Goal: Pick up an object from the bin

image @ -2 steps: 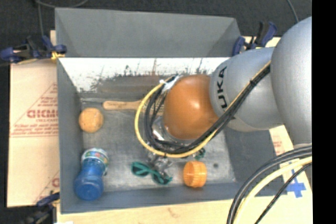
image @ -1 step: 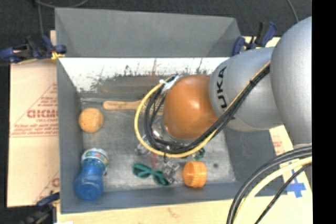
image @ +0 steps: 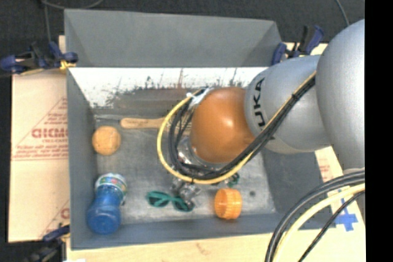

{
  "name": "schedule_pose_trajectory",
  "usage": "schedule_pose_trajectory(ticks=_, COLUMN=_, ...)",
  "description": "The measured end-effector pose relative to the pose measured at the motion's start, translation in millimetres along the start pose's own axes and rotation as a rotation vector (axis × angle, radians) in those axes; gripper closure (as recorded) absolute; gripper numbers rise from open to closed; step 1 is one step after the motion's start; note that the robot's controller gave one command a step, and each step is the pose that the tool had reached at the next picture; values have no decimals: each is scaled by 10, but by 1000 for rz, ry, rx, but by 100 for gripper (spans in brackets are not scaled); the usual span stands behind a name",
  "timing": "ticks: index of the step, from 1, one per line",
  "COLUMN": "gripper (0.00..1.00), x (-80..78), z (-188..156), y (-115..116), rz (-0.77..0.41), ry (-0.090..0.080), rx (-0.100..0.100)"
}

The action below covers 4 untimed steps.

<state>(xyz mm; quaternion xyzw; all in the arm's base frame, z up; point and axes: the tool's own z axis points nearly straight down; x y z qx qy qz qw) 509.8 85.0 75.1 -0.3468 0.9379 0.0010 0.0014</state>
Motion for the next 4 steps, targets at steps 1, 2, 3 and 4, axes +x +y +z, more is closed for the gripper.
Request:
schedule_pose_trajectory(ticks=1, gripper=100, x=0, z=0, y=0, rz=0, ry=0, rx=0)
schedule_pose_trajectory(ticks=2, gripper=100, x=-13, z=-508, y=13, rz=-12, ry=7, rx=-2)
schedule_pose_trajectory(ticks=3, gripper=100, x=-76, z=-1192, y=-21, rz=-115, ry=4, rx=0)
schedule_pose_trajectory(ticks=4, gripper=100, x=74, z=-1334, y=-10, rz=-138, ry=-11, rx=9)
